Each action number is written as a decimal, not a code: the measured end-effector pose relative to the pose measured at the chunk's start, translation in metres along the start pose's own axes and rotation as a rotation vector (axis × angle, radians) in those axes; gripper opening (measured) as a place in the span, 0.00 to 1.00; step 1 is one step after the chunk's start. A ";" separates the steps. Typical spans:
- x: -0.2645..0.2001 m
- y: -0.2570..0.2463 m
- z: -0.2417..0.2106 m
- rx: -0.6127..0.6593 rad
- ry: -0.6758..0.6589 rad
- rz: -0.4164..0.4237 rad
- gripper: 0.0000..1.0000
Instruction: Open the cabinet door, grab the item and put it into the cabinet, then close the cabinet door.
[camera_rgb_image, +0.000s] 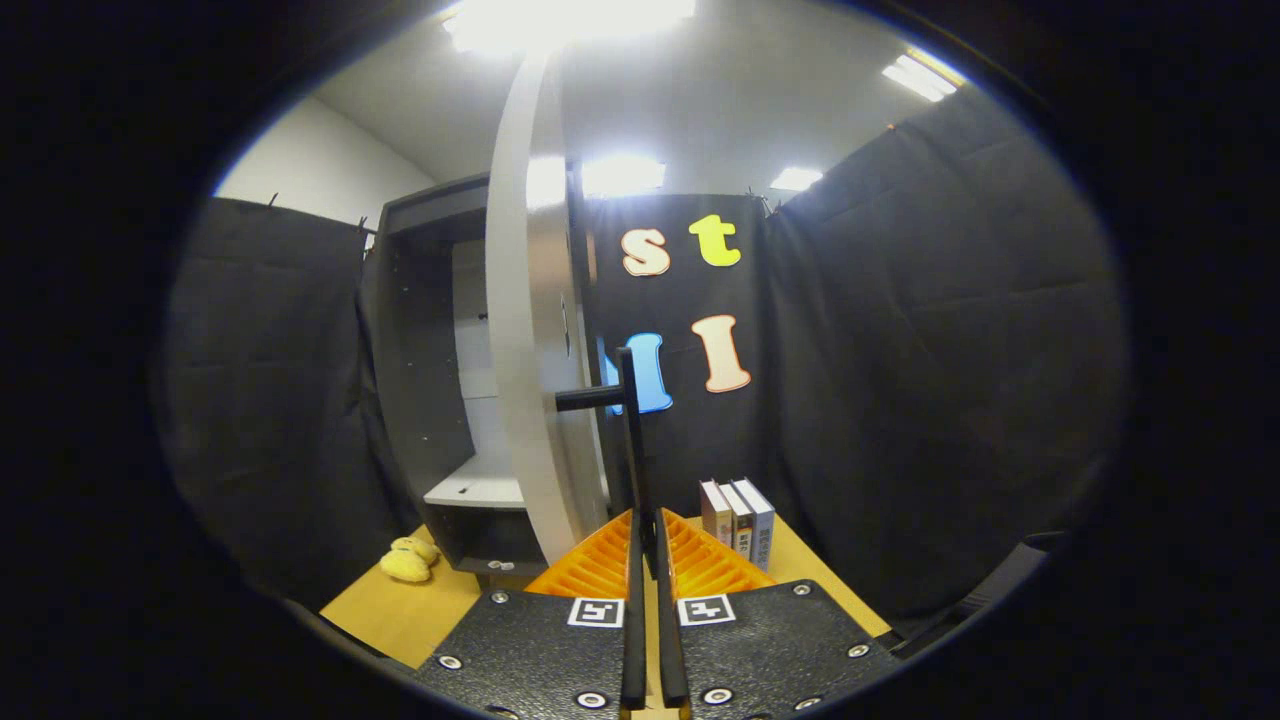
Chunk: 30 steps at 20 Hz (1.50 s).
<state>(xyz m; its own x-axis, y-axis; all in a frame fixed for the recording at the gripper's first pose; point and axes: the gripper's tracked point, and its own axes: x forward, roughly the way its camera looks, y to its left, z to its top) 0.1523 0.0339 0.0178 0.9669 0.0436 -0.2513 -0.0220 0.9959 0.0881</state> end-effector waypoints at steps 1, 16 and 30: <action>-0.004 0.002 0.003 0.015 -0.011 0.013 0.05; -0.034 0.111 0.024 -0.223 -0.357 0.072 0.92; 0.039 0.224 -0.198 -0.167 -0.021 0.162 0.93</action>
<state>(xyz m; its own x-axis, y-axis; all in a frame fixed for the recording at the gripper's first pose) 0.1353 0.2746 -0.1627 0.9522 0.2043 -0.2269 -0.2178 0.9753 -0.0359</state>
